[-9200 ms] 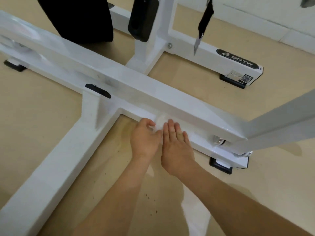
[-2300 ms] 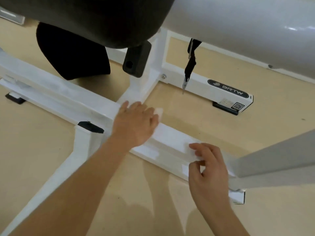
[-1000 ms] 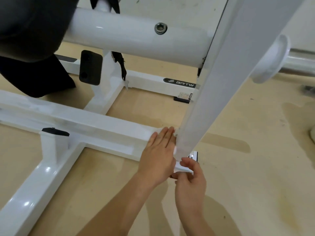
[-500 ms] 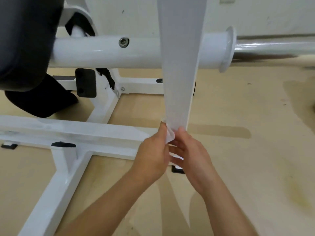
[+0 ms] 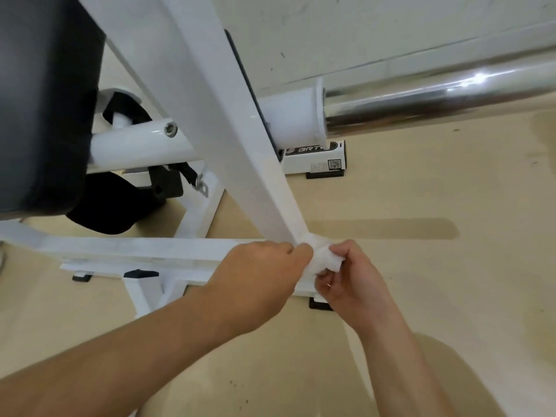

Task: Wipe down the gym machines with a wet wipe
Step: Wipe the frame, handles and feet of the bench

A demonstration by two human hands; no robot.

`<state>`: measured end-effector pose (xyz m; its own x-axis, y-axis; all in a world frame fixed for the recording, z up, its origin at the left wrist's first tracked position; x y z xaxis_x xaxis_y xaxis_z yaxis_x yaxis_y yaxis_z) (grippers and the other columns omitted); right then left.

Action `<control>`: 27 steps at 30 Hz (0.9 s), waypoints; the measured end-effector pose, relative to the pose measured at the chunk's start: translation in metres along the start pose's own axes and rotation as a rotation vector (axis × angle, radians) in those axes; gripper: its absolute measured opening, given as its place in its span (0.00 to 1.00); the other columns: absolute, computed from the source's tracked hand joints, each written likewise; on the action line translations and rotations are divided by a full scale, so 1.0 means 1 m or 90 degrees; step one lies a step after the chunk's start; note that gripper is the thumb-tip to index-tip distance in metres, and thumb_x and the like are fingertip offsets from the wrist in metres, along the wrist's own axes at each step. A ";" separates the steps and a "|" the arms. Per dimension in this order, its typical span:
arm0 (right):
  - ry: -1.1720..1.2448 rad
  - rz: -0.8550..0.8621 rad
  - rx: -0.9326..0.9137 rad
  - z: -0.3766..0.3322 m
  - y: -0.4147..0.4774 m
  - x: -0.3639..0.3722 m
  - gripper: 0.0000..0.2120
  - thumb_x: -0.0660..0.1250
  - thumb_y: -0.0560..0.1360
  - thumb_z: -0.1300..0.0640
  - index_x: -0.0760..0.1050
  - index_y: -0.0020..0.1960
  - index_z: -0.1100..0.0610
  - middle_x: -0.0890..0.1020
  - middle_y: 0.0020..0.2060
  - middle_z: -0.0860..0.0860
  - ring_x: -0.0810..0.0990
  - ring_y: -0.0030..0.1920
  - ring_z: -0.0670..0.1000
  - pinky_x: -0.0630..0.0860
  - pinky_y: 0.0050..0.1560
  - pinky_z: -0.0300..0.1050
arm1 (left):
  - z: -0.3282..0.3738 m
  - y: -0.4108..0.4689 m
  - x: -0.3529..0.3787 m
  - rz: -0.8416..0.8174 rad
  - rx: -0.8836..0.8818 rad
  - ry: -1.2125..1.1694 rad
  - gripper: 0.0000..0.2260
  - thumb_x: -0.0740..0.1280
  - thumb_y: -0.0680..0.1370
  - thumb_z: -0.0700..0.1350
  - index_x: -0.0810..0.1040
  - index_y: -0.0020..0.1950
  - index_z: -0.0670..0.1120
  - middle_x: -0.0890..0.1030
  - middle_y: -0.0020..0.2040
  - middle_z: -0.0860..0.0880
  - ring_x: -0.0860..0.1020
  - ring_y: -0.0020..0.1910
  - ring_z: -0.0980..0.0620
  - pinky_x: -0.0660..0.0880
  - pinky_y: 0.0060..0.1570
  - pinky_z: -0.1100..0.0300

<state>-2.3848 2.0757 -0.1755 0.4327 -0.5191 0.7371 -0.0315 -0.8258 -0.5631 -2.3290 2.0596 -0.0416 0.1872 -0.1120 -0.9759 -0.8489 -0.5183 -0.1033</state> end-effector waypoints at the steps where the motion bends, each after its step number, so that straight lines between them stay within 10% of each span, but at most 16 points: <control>1: 0.033 0.015 -0.010 -0.004 -0.001 0.000 0.05 0.61 0.73 0.62 0.75 0.40 0.60 0.76 0.32 0.53 0.69 0.29 0.47 0.65 0.29 0.36 | 0.005 0.004 -0.003 0.006 -0.012 -0.001 0.13 0.73 0.70 0.47 0.71 0.48 0.49 0.77 0.34 0.52 0.76 0.29 0.50 0.74 0.26 0.56; 5: -0.225 0.020 -0.089 -0.052 -0.003 0.029 0.06 0.65 0.74 0.62 0.77 0.38 0.60 0.75 0.28 0.52 0.71 0.26 0.46 0.67 0.30 0.39 | -0.007 0.013 0.002 0.000 -0.152 -0.094 0.08 0.57 0.81 0.52 0.70 0.57 0.52 0.81 0.47 0.51 0.79 0.43 0.47 0.76 0.44 0.51; 9: -0.635 -0.115 -0.126 -0.100 0.000 0.091 0.03 0.68 0.75 0.61 0.76 0.43 0.58 0.77 0.31 0.53 0.77 0.28 0.46 0.72 0.33 0.38 | -0.013 0.018 -0.018 0.108 -0.117 -0.102 0.09 0.70 0.73 0.43 0.73 0.49 0.48 0.77 0.30 0.51 0.72 0.23 0.48 0.74 0.25 0.56; 12: -0.674 -0.212 -0.027 -0.094 0.011 0.103 0.04 0.65 0.78 0.59 0.75 0.45 0.58 0.78 0.31 0.51 0.79 0.29 0.46 0.77 0.36 0.40 | -0.009 0.019 -0.034 0.152 -0.048 0.025 0.21 0.76 0.61 0.36 0.69 0.46 0.47 0.66 0.23 0.52 0.59 0.19 0.49 0.58 0.21 0.64; 20: -0.799 -0.137 -0.133 -0.082 0.018 0.087 0.04 0.62 0.78 0.59 0.74 0.50 0.58 0.82 0.42 0.56 0.81 0.39 0.50 0.77 0.37 0.42 | -0.017 0.005 -0.025 0.116 -0.010 0.128 0.23 0.76 0.61 0.35 0.82 0.55 0.44 0.71 0.26 0.50 0.68 0.19 0.50 0.61 0.21 0.62; 24: -0.911 -0.223 -0.424 -0.069 -0.007 0.095 0.16 0.54 0.80 0.54 0.72 0.64 0.54 0.73 0.56 0.52 0.71 0.56 0.46 0.68 0.59 0.39 | -0.016 0.007 -0.019 0.078 -0.029 0.134 0.27 0.78 0.57 0.36 0.82 0.56 0.42 0.70 0.25 0.51 0.68 0.18 0.51 0.58 0.21 0.63; 27: -0.808 -0.251 -0.476 -0.038 -0.018 0.092 0.30 0.49 0.79 0.54 0.48 0.79 0.55 0.59 0.76 0.48 0.57 0.74 0.41 0.56 0.74 0.38 | -0.015 -0.002 -0.004 0.037 -0.013 0.082 0.19 0.78 0.58 0.36 0.81 0.46 0.44 0.73 0.28 0.51 0.71 0.23 0.50 0.62 0.21 0.62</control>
<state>-2.3790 2.0341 -0.0834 0.9731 -0.0416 -0.2268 0.0012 -0.9827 0.1853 -2.3209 2.0485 -0.0350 0.2010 -0.2495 -0.9473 -0.8505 -0.5242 -0.0424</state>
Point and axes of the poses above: each hand's wrist, its own y-axis towards the middle knuckle, its own x-axis out of the palm, z = x × y, the point moved 10 cm from there along y, towards the middle knuckle
